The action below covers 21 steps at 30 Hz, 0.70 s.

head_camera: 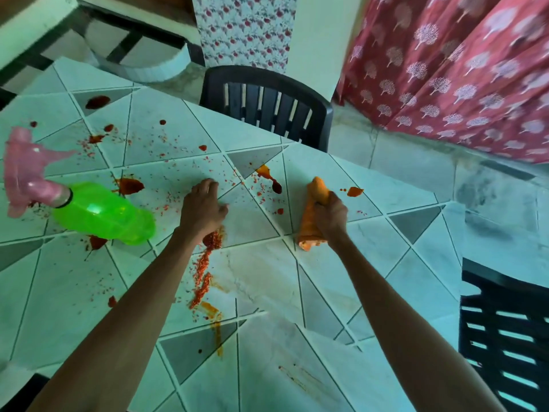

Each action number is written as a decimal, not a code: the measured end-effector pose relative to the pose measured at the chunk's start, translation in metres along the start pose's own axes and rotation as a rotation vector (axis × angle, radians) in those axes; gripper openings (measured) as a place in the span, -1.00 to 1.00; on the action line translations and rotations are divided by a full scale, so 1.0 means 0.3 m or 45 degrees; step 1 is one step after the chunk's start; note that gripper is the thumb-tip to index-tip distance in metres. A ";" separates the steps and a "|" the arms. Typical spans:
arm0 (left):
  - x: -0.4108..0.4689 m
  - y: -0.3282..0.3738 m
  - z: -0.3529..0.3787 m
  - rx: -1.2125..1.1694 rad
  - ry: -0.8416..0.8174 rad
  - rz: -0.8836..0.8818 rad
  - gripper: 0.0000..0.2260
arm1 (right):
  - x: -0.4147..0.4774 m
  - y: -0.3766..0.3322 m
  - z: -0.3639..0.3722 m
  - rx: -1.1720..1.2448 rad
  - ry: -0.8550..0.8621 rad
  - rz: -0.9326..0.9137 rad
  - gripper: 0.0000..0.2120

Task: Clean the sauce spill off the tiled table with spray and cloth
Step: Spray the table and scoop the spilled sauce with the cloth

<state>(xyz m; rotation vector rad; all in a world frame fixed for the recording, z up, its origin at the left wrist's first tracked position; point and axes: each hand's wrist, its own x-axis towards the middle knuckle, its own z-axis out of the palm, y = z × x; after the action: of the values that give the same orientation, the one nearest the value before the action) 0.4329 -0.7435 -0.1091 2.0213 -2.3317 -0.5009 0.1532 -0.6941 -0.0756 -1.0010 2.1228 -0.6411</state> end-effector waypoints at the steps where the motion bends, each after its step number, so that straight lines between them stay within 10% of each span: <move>1: 0.000 -0.008 0.000 -0.016 0.001 0.000 -0.47 | -0.007 -0.040 0.048 0.011 -0.047 -0.027 -0.69; 12: 0.008 -0.091 -0.006 -0.158 0.050 0.051 -0.39 | -0.097 -0.296 0.309 0.142 -0.560 -0.147 -0.59; 21: 0.030 0.143 -0.002 -0.283 0.226 0.167 -0.63 | -0.103 -0.080 -0.098 0.196 -0.301 -0.167 -0.68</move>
<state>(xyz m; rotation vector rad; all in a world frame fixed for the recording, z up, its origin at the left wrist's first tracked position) 0.3903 -0.7476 -0.0995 1.7279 -2.1777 -0.5249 0.1563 -0.6792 -0.0291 -1.0797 1.7869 -0.7017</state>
